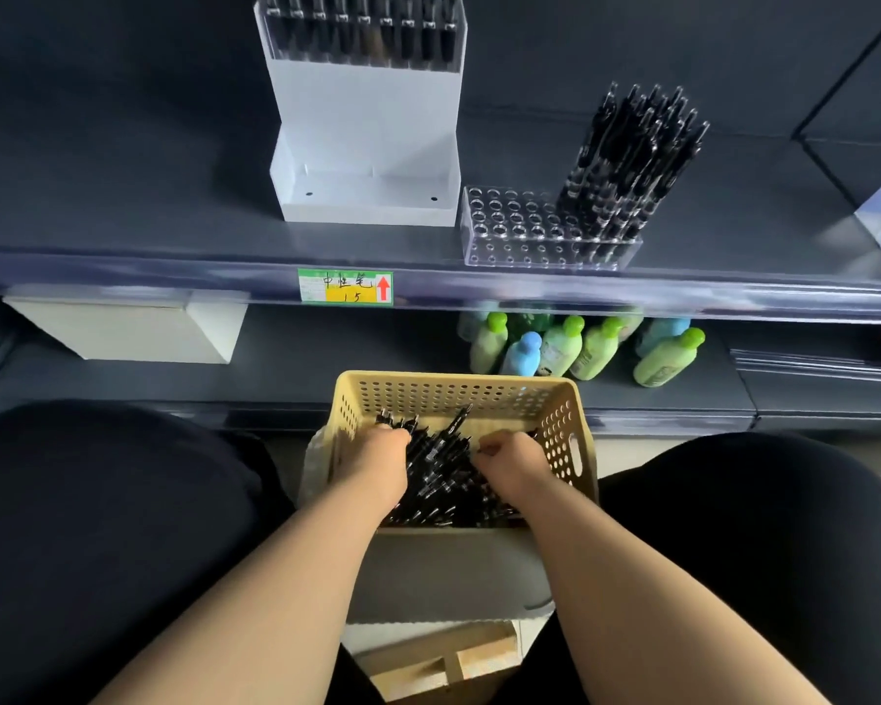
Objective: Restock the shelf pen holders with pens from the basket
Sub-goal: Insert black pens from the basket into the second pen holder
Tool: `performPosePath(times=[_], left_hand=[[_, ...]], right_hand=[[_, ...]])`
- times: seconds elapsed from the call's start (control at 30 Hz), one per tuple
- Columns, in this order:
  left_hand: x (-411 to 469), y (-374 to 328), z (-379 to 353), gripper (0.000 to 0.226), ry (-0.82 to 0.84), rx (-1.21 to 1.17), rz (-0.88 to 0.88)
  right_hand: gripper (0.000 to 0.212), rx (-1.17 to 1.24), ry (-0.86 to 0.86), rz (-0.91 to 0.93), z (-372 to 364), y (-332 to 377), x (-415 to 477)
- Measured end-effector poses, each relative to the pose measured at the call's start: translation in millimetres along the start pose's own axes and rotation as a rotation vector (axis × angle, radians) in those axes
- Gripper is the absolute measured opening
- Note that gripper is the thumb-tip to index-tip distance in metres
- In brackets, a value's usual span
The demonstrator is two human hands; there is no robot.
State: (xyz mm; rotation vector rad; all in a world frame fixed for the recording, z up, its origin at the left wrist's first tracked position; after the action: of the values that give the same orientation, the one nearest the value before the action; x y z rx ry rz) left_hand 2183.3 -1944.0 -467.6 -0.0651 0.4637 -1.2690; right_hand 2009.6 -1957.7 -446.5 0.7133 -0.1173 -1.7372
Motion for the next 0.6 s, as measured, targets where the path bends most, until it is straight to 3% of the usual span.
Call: performPosePath(times=[0.13,0.3,0.6], left_hand=[[7.8,-12.4,-5.9,0.05,-0.037,-0.038,0.032],[21.0,-19.0,-15.5,0.053,-0.057,0.031,0.022],[24.0,-34.6,-13.7,0.052,0.034,0.254,0.032]], right_hand=[[0.038,0.29,-0.039,-0.145,-14.2,1.4,19.8],[0.045,0.656,0.015,-0.386,-42.7,1.1,30.7],[0.037,0.787,0.029,-0.455,-63.6,0.1,36.3]])
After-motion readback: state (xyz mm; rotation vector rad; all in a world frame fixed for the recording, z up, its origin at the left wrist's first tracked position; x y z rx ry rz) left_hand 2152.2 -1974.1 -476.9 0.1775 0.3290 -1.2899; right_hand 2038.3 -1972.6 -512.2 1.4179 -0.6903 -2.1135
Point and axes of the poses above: each hand's wrist, its own x-axis towards the middle knuckle, its own z-axis out of the back of the hand, y = z × x, the point moved 5 cm from there along x, towards the middle knuckle, and after that the axes turned 13 degrees about -y, right-handed, at the moved point
